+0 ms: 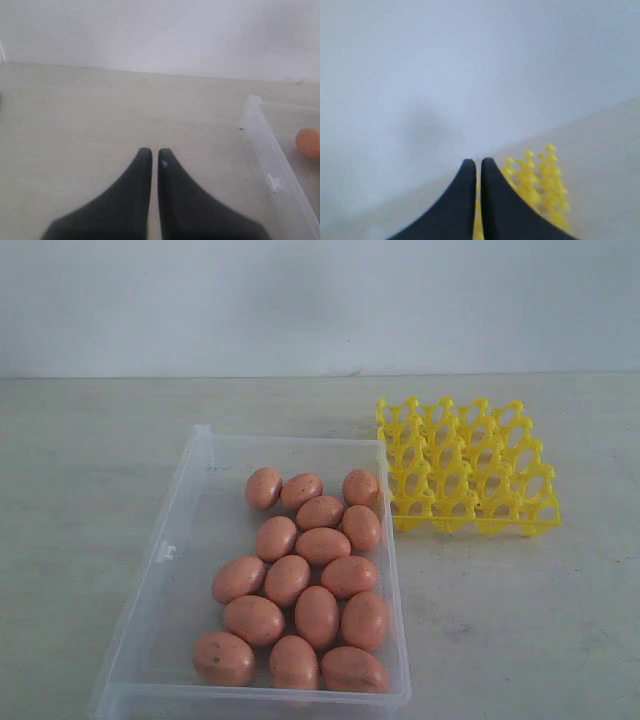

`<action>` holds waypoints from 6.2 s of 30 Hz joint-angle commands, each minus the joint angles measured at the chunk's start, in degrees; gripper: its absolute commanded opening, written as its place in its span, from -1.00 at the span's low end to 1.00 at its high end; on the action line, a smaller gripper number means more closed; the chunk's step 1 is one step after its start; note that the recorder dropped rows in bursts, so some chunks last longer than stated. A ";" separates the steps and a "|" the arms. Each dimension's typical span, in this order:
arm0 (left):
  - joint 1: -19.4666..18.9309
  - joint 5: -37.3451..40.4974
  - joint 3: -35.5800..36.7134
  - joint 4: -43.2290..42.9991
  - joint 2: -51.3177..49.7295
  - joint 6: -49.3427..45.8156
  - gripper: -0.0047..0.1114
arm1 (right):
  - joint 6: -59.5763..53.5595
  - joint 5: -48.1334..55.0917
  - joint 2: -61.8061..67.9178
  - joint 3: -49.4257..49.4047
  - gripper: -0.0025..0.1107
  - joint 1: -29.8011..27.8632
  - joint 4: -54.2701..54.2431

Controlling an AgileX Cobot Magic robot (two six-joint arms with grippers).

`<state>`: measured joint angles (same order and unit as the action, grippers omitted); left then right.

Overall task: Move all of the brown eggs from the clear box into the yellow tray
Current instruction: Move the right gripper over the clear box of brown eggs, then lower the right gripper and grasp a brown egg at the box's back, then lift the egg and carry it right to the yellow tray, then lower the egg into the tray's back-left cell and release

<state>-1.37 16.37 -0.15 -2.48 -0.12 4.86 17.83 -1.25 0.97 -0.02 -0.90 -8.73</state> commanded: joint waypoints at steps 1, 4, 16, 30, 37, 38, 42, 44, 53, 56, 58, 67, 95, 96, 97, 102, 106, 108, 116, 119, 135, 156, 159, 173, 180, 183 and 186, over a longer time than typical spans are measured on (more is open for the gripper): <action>-0.20 -0.47 0.15 0.14 0.12 -0.13 -0.85 | 6.02 -14.36 -0.29 0.02 -0.96 0.16 -9.84; -0.20 -0.47 0.15 0.14 0.12 -0.13 -0.85 | 6.10 -22.85 -0.29 0.02 -0.96 0.16 -10.08; -0.20 -0.47 0.15 0.14 0.12 -0.13 -0.85 | -21.18 -5.11 39.60 41.91 -0.96 0.82 7.09; -0.20 -0.47 0.15 0.14 0.12 -0.13 -0.85 | -75.51 68.18 102.88 82.39 -0.96 23.57 -10.93; -0.20 -0.47 0.15 0.14 0.12 -0.13 -0.85 | -78.31 70.10 106.94 82.39 -0.75 26.55 -5.39; -0.20 -0.47 0.15 0.14 0.12 -0.13 -0.85 | -80.28 69.96 107.07 82.39 -0.64 26.67 -5.39; -0.20 -0.47 0.15 0.14 0.12 -0.13 -0.85 | -85.91 64.71 107.07 82.39 -0.22 26.66 -5.89; -0.20 -0.47 0.15 0.14 0.12 -0.13 -0.85 | -85.90 60.80 107.07 82.39 -0.08 26.66 -6.03; -0.20 -0.47 0.15 0.14 0.12 -0.13 -0.85 | -85.90 58.61 111.57 82.39 -0.05 26.66 -11.57; -0.20 -0.47 0.15 0.14 0.12 -0.13 -0.85 | -85.90 59.37 112.78 82.39 -0.05 26.66 -11.70; -0.20 -0.47 0.15 0.14 0.12 -0.13 -0.85 | -85.90 59.53 112.92 82.39 -0.05 26.66 -11.70; -0.20 -0.47 0.15 0.14 0.12 -0.13 -0.85 | -85.90 58.46 116.47 80.14 -0.05 26.66 -11.57; -0.20 -0.50 0.15 0.14 0.12 -0.13 -0.85 | -70.09 52.81 109.47 80.11 -0.96 26.66 -10.78; -0.20 -0.50 0.15 0.14 0.12 -0.13 -0.85 | -68.88 51.64 107.63 80.11 -0.96 26.66 -11.18; -0.20 -0.50 0.15 0.14 0.12 -0.13 -0.85 | -67.73 50.32 106.15 80.11 -0.96 26.66 -11.76; -0.20 -0.50 0.15 0.14 0.12 -0.13 -0.85 | -58.91 38.85 97.70 77.00 -0.96 24.78 -16.69; -0.20 -0.50 0.15 0.14 0.12 -0.13 -0.85 | -54.14 22.25 91.20 66.94 -0.96 18.87 -26.70; -0.20 -0.50 0.15 0.14 0.12 -0.13 -0.85 | -54.28 13.85 87.89 60.13 -0.96 15.31 -31.91; -0.20 -0.50 0.15 0.14 0.12 -0.13 -0.85 | -43.17 -18.22 86.03 45.19 -0.96 8.00 -34.52; -0.20 -0.50 0.15 0.14 0.12 -0.13 -0.85 | -24.81 -25.43 89.25 46.16 -0.96 6.66 -20.88; -0.20 -0.50 0.15 0.14 0.12 -0.13 -0.85 | 60.78 -52.33 121.03 79.05 -0.96 -4.12 77.08; -0.20 -0.50 0.15 0.14 0.12 -0.13 -0.85 | 50.49 -40.44 134.41 86.94 -0.96 -2.56 79.55; -0.20 -0.50 0.15 0.14 0.12 -0.13 -0.85 | 47.11 -40.64 135.73 87.04 -0.96 -2.56 77.75; -0.20 -0.50 0.15 0.14 0.12 -0.13 -0.85 | 31.46 -47.46 136.84 88.24 -0.96 -2.56 68.34; -0.20 -0.50 0.15 0.14 0.12 -0.13 -0.85 | 31.10 -38.78 136.84 88.24 -0.96 -2.56 69.92; -0.20 -0.50 0.15 0.14 0.12 -0.13 -0.85 | 31.10 -41.09 136.84 88.24 -0.96 -2.56 70.28; -0.20 -0.50 0.15 0.14 0.12 -0.13 -0.85 | 31.10 -40.83 136.84 88.24 -0.91 -2.56 70.68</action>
<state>-1.37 16.37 -0.15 -2.48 -0.12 4.86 49.53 -41.50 137.90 87.92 -3.40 61.13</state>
